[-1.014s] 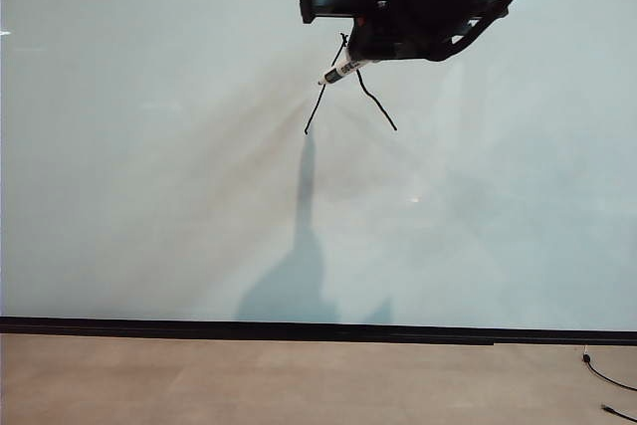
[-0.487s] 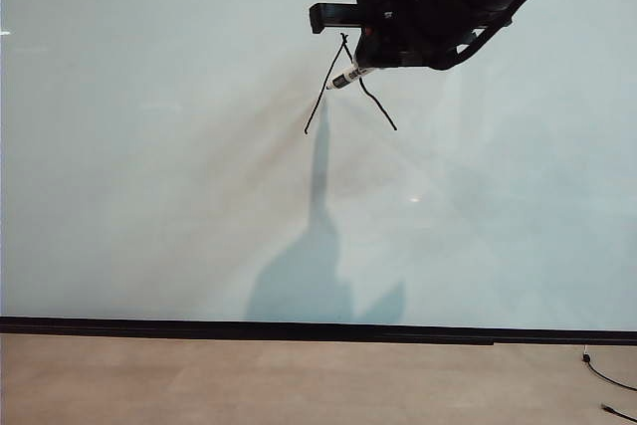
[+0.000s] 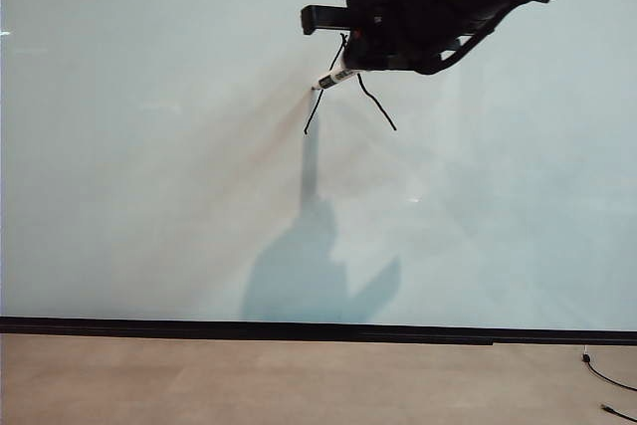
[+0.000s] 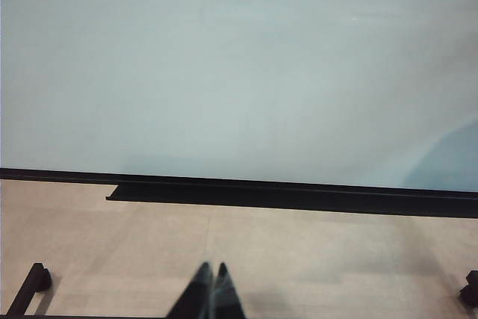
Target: Pick up the pen on the shelf to the right of the whiteboard and write the letter A.
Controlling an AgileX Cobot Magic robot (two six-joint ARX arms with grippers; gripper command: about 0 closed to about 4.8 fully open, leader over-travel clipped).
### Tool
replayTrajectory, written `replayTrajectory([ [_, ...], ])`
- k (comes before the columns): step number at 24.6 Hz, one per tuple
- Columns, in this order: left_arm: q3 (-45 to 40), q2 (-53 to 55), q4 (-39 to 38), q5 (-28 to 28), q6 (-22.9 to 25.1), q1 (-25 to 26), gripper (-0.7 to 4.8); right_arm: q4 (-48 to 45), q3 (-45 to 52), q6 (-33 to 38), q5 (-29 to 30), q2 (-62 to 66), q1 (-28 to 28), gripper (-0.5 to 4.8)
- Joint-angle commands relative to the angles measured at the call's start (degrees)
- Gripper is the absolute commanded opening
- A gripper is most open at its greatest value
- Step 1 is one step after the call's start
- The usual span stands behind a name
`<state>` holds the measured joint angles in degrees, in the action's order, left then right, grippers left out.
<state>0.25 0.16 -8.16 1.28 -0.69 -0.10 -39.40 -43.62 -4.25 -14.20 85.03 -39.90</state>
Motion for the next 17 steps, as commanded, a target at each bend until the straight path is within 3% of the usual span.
replayTrajectory([
  [1, 0.13, 0.02, 0.48, 0.02, 0.24, 0.00, -0.05, 0.20, -1.60, 0.37, -0.74, 0.37, -0.13, -0.05],
  [17, 0.13, 0.02, 0.46, 0.02, 0.24, 0.00, -0.04, 7.56, -1.09, 0.09, -8.96, -4.50, -0.15, -0.05],
])
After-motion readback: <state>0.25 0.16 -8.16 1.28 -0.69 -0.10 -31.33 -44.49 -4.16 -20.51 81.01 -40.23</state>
